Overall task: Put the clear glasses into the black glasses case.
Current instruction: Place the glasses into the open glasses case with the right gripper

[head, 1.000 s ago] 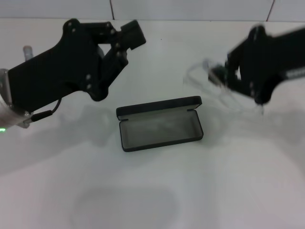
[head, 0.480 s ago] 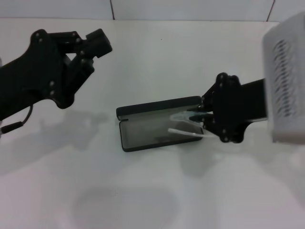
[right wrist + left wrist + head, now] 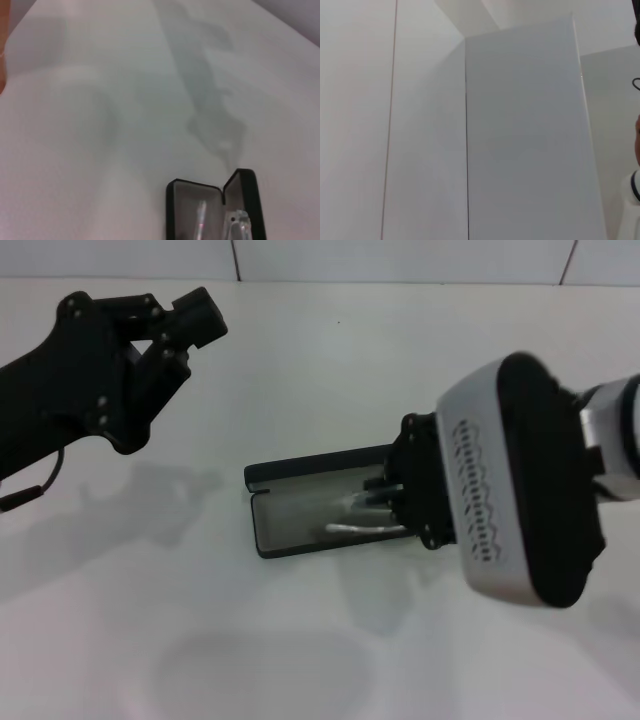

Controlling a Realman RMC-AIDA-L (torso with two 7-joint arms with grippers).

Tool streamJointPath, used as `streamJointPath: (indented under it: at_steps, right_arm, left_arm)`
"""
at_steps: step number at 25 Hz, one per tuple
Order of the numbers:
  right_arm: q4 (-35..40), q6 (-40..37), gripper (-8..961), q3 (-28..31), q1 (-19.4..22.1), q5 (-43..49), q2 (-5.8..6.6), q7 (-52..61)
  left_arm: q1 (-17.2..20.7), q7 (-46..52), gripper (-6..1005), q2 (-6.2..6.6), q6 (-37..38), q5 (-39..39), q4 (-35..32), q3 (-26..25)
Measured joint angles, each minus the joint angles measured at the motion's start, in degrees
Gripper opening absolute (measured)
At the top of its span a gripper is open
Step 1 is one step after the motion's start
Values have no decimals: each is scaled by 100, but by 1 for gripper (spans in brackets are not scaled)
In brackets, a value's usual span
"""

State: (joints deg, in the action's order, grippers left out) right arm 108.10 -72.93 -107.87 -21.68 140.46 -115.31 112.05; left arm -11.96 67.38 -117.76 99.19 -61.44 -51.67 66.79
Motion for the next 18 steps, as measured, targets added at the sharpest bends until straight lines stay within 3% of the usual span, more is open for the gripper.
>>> streamJointPath:
  at_steps: [18]
  right_arm:
    - [-621, 986, 39, -761, -3, 696, -44, 61]
  left_arm:
    - [-14, -32, 40, -4, -65, -43, 64, -88]
